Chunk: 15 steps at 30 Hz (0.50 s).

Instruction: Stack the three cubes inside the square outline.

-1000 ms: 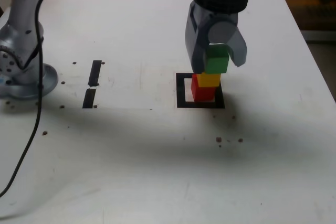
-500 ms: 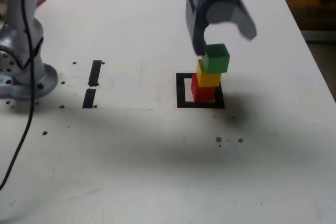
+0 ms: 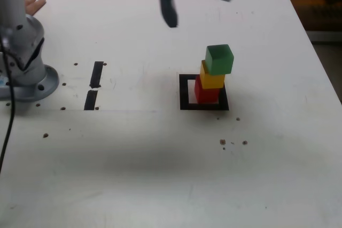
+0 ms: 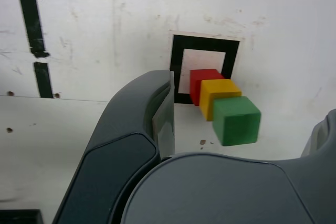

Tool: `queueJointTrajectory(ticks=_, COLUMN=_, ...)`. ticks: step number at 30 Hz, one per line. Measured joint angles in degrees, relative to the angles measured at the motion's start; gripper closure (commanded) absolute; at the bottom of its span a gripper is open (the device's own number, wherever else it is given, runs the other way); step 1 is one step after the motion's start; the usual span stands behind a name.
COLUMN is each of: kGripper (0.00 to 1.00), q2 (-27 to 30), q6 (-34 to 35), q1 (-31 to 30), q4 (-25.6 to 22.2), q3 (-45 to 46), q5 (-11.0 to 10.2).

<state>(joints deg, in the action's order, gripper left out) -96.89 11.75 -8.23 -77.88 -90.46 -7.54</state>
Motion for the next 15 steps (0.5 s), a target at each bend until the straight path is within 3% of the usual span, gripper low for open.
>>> queueJointTrajectory(ticks=9, kGripper=0.00, q2=5.5, q6=0.0, q1=0.0, q4=2.5, q3=12.3, q5=2.0)
queueJointTrajectory(ticks=15, kGripper=0.00, q2=7.6, q6=-0.1, q1=-0.1, q4=8.6, q3=24.1, q5=4.2)
